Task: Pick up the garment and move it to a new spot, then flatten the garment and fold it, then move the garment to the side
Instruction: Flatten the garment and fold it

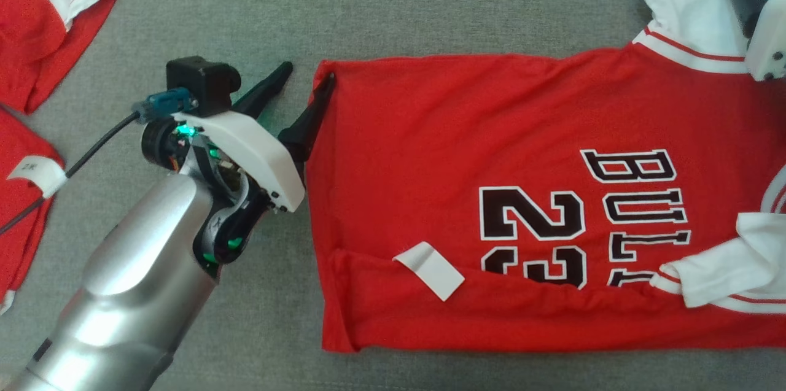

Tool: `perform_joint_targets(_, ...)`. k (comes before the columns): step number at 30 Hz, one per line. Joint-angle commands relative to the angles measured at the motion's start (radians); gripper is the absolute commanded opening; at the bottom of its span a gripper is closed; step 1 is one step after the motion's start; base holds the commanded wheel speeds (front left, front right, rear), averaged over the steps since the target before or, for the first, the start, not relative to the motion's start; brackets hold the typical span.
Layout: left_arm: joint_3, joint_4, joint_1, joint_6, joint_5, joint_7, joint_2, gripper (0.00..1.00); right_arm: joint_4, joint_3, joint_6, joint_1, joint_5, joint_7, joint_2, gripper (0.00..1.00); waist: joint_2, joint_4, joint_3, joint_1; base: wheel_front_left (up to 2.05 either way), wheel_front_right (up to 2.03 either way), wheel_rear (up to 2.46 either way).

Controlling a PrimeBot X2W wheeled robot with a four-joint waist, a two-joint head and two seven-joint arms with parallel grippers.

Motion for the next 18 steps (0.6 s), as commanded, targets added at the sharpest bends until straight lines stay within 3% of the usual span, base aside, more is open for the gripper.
perform_joint_targets(1, 0.014, 0.026, 0.01, -0.005, -0.005, 0.024, 0.027, 1.0, 0.002, 0.014, -0.001, -0.023, -0.008, -0.017, -0.001, 1.0, 0.0, 0.0, -0.003, 0.0, 0.0, 0.0, 0.0)
perform_joint_targets(18, -0.015, -0.01, 0.005, -0.05, -0.062, 0.09, 0.006, 1.0, 0.146, 0.09, -0.001, -0.089, 0.029, -0.056, 0.025, 1.0, 0.0, -0.023, -0.006, 0.0, 0.0, 0.0, 0.0)
